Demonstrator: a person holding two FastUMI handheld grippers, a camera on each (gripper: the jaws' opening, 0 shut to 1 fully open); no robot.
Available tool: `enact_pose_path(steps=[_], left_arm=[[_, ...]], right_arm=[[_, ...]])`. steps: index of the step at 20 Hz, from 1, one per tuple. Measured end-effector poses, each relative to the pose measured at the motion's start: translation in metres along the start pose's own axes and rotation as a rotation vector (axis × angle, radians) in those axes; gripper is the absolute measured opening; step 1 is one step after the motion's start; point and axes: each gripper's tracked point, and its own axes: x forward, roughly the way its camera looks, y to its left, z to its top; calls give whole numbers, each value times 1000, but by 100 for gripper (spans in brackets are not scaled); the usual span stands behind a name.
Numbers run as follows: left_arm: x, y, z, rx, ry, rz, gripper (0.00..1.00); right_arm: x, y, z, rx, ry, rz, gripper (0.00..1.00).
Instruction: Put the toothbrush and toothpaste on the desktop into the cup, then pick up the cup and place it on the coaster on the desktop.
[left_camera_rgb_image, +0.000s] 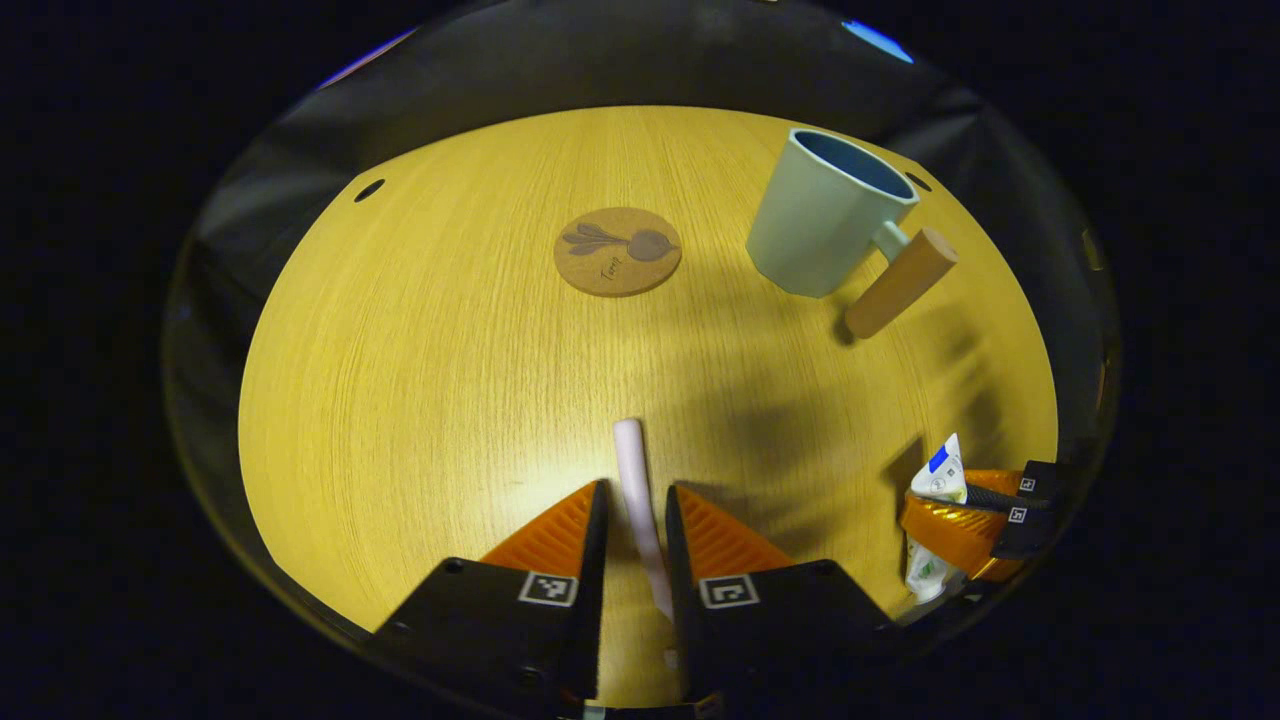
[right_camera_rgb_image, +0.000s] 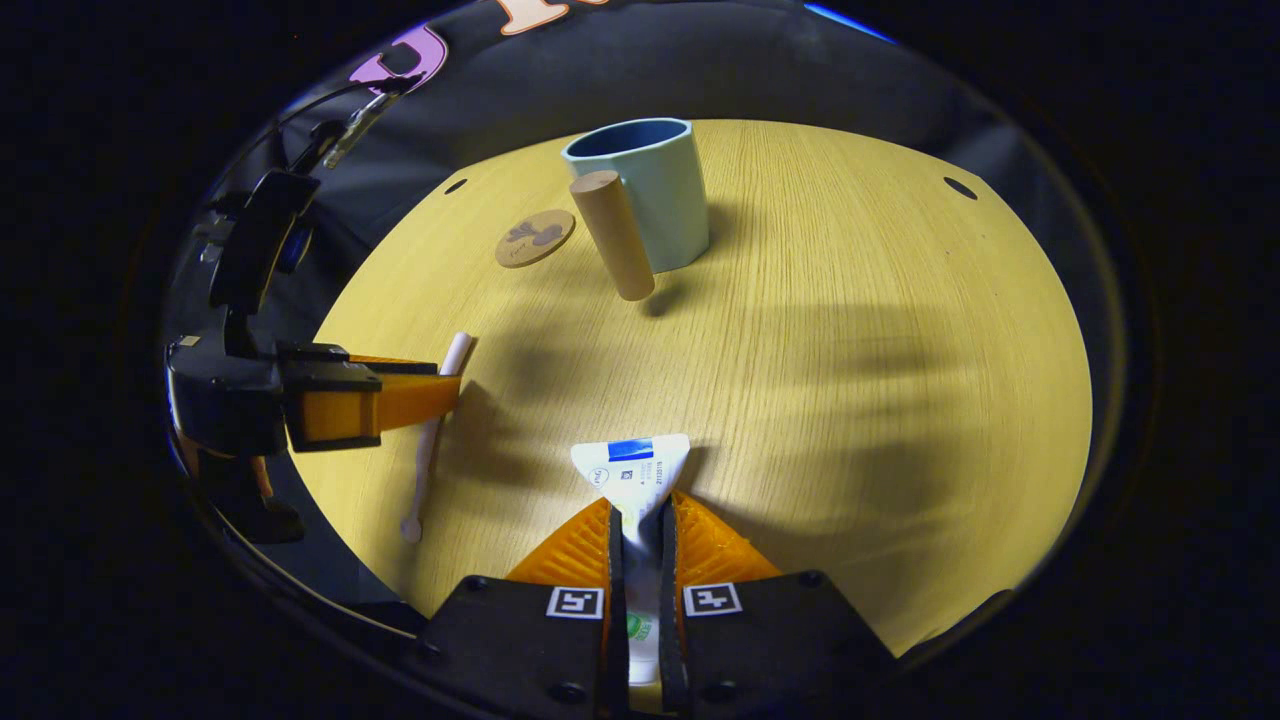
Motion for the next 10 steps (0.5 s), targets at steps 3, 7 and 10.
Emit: enact_pose_path(steps=[3,7,10], left_arm=[[0,0,3,-37,-40,-32,6],[-1,-1,3,-26,-67,-43,0],[-1,-2,5,-18,-77,-46,0]], right_arm=[[0,-1,0,-8,-2,-6,15],[0,-2,0,-22,-5,-23,15],[0,-2,1,-32,-13,-40,12]])
